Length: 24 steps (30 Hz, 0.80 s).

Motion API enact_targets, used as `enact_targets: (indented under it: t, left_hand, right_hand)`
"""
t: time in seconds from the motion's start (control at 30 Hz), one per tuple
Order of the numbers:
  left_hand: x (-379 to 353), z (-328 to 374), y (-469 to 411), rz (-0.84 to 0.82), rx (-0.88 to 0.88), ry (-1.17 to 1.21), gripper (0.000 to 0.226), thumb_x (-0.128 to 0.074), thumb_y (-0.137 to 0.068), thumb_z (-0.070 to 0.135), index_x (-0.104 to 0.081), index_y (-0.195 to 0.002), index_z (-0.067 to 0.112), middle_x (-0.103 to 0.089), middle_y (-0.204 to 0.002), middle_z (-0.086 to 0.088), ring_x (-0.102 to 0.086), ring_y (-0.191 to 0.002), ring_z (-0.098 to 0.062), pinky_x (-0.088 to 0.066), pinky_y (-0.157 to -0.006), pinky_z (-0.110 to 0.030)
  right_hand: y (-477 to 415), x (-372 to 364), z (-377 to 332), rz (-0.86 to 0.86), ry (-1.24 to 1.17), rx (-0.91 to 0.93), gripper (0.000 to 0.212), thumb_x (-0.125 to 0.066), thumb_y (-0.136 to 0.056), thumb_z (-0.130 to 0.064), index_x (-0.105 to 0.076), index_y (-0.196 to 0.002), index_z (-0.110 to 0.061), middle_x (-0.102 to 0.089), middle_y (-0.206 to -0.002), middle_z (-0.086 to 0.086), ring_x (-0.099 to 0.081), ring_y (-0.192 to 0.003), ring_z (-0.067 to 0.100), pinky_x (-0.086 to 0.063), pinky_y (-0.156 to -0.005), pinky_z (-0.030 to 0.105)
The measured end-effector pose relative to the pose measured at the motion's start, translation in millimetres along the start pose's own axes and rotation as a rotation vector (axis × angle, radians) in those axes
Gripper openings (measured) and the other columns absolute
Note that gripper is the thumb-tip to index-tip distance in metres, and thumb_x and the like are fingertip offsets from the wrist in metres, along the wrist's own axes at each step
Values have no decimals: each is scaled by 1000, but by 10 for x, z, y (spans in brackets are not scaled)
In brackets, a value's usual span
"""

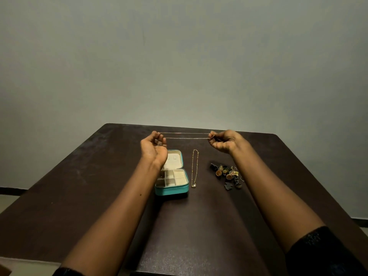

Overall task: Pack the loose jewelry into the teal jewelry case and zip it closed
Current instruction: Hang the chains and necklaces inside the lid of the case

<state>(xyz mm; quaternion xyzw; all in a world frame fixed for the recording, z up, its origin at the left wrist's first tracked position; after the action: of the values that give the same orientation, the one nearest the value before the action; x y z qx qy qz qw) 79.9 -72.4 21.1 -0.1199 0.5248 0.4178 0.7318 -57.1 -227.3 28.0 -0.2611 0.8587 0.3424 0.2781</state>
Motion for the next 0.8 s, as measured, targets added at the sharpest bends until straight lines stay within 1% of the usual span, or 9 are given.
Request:
enact_targets:
  t: [0.13,0.33,0.4,0.47,0.53,0.63,0.67,0.73,0.8]
  left_hand:
    - [9,29,-2,11,-7,107,24,-43,-95,8,-52,-73,9,-49,-73,-1,-50,-69,-9,-43,-71,-18]
    - [34,64,-5,-14,-30,143,25,-40,-95,8,-55,-76,11,-55,-77,-1,-53,-72,-11,-43,-76,-19]
    - [32,81,2,-50,-40,165,26,-38,-96,12,-57,-79,12,-60,-80,-1,-58,-78,-12,-44,-80,-23]
    - [19,84,21,-84,-54,93,29,-37,-96,16,-60,-78,16,-67,-72,3,-60,-79,-10,-43,-80,-25]
    - [-16,56,56,-105,-50,-99,29,-37,-96,17,-60,-78,19,-67,-60,8,-59,-74,-7,-39,-74,-24]
    - [-127,-22,161,-162,-27,-467,28,-36,-97,15,-59,-81,18,-68,-59,9,-64,-64,-5,-37,-66,-23]
    - [-168,-57,206,-188,-17,-611,28,-35,-98,14,-59,-82,17,-69,-64,8,-64,-65,-6,-37,-67,-24]
    - [-232,-134,287,-240,3,-888,29,-34,-98,13,-60,-85,16,-67,-78,3,-62,-76,-9,-38,-77,-30]
    - [-265,-212,340,-287,31,-1092,30,-33,-99,16,-61,-87,16,-66,-86,1,-60,-83,-12,-35,-86,-34]
  right_hand:
    - [62,11,153,-17,27,-42,25,-27,-95,9,-49,-82,5,-47,-76,16,-48,-64,17,-51,-42,25]
    - [107,49,188,24,44,-22,26,-27,-95,9,-50,-84,6,-48,-79,17,-49,-66,19,-53,-42,28]
    - [139,59,211,33,53,-18,26,-28,-95,9,-51,-87,6,-49,-80,18,-53,-70,21,-55,-50,30]
    - [180,34,237,23,83,-23,25,-28,-96,9,-53,-90,7,-51,-84,20,-60,-91,27,-57,-67,27]
    - [206,-7,243,1,135,-23,25,-29,-96,9,-52,-85,8,-56,-100,22,-53,-120,30,-44,-101,30]
    - [293,-115,236,-32,274,9,26,-30,-96,9,-51,-80,8,-56,-99,21,-46,-128,35,-33,-111,34]
    - [308,-160,243,-47,325,14,26,-31,-96,9,-51,-80,7,-54,-89,20,-47,-126,35,-39,-106,31]
    - [342,-258,234,-60,452,49,25,-33,-95,10,-51,-79,6,-53,-81,19,-55,-112,36,-56,-72,25]
    - [377,-334,182,-43,633,134,21,-39,-91,13,-53,-76,7,-54,-77,19,-61,-82,33,-55,-47,27]
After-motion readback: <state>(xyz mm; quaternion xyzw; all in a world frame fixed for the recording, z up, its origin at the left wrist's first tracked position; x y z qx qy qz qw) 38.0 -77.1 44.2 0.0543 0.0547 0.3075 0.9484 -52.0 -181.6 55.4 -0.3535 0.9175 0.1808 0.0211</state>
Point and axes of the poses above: each hand's wrist, its own y-axis away from the middle knuckle, its own x-axis out of the back of the hand, z = x × y, the point moved 8 cm from there along -y, towards the middle knuckle
